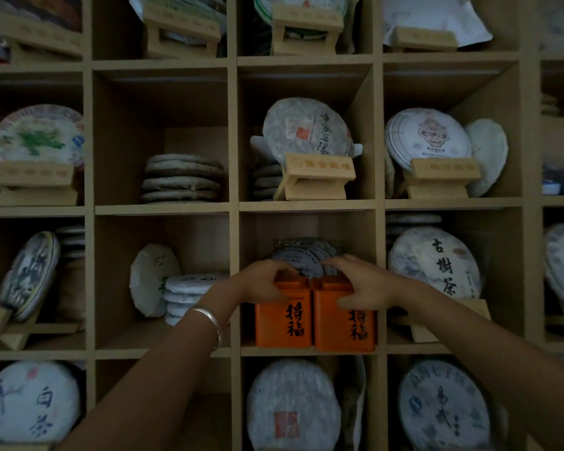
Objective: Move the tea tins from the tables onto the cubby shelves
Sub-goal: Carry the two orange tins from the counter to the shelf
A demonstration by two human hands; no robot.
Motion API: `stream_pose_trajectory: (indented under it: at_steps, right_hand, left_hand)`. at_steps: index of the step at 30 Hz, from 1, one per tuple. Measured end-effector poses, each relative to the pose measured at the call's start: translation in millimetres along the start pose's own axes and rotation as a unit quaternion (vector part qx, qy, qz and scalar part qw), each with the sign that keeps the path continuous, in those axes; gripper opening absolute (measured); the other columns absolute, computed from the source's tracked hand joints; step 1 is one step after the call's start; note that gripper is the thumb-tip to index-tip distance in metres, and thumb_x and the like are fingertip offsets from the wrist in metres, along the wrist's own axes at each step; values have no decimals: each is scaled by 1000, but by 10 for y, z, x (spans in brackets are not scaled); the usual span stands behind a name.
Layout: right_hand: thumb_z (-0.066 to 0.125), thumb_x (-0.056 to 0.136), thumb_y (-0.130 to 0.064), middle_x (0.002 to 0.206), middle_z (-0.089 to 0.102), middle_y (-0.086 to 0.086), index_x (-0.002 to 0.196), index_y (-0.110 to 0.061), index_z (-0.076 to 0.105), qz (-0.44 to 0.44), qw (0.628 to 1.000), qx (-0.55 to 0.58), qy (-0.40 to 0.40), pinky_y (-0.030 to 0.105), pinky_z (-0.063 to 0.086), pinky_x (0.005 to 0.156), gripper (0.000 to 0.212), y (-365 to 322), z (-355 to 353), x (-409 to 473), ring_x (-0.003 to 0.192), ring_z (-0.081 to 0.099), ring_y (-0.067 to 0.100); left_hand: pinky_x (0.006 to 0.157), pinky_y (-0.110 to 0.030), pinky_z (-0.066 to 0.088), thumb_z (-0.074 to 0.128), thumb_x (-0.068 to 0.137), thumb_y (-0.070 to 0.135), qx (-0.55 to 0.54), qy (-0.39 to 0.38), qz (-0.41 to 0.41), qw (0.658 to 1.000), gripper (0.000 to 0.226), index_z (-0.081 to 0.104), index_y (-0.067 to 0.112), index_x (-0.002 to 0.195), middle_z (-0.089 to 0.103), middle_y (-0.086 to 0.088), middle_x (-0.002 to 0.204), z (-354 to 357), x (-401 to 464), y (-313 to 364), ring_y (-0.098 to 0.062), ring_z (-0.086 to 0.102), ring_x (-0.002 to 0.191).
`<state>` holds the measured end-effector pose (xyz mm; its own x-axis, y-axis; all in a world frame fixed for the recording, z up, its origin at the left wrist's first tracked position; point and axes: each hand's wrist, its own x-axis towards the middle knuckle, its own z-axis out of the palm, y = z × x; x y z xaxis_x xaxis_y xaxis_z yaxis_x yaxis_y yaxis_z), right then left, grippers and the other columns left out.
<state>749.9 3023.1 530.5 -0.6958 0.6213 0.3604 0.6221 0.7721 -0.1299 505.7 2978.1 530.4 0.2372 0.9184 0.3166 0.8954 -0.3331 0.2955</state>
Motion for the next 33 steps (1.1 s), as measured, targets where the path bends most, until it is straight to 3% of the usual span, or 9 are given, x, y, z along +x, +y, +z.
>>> stream_pose_trajectory:
  at_steps: [4, 7, 11, 21, 27, 33]
  right_hand:
    - [65, 81, -25, 114, 55, 0, 133, -22, 45, -9, 1000, -15, -5, 23, 47, 78, 56, 75, -58, -137, 102, 57, 13]
    - [61, 84, -16, 114, 63, -1, 128, -22, 54, -13, 1000, -12, -19, 22, 50, 77, 45, 57, -86, -167, 96, 61, 9]
    - [57, 87, -13, 117, 63, 2, 131, -22, 52, -6, 999, -27, -20, 18, 46, 74, 45, 18, -40, -165, 96, 60, 11]
    - [48, 92, -11, 130, 56, 12, 141, -23, 38, -9, 998, -64, -18, 36, 48, 95, 51, 67, 48, -144, 114, 55, 25]
    - [45, 93, -10, 131, 51, 14, 142, -22, 33, 1, 997, -70, -21, 26, 41, 86, 51, 108, 113, -85, 115, 53, 27]
    - [47, 90, -9, 129, 52, 15, 141, -25, 34, 2, 997, -75, -16, 36, 47, 94, 55, 108, 122, -80, 115, 54, 29]
  left_hand:
    - [88, -26, 45, 69, 80, 12, 1, 2, 17, 1000, 43, 60, 29, 118, 59, 8, 118, 20, -39, 48, -11, 56, 110]
    - [94, -32, 45, 66, 83, 12, 11, 21, 26, 999, 37, 62, 27, 116, 61, 5, 119, 47, -62, 70, -13, 55, 112]
    - [100, -38, 45, 65, 84, 10, 25, 26, 26, 999, 38, 61, 23, 120, 61, 1, 123, 48, -76, 95, -15, 55, 115]
    - [96, -28, 41, 61, 86, 3, 39, 38, 17, 998, 44, 57, 17, 127, 59, -4, 128, 97, -66, 148, -18, 53, 120]
    - [95, -29, 44, 62, 85, 3, 39, 28, 8, 999, 44, 57, 18, 125, 58, -3, 128, 91, -38, 152, -18, 53, 118]
    - [90, -25, 40, 64, 84, 4, 38, 24, 1, 999, 46, 56, 19, 127, 57, -3, 129, 83, -19, 144, -18, 52, 119]
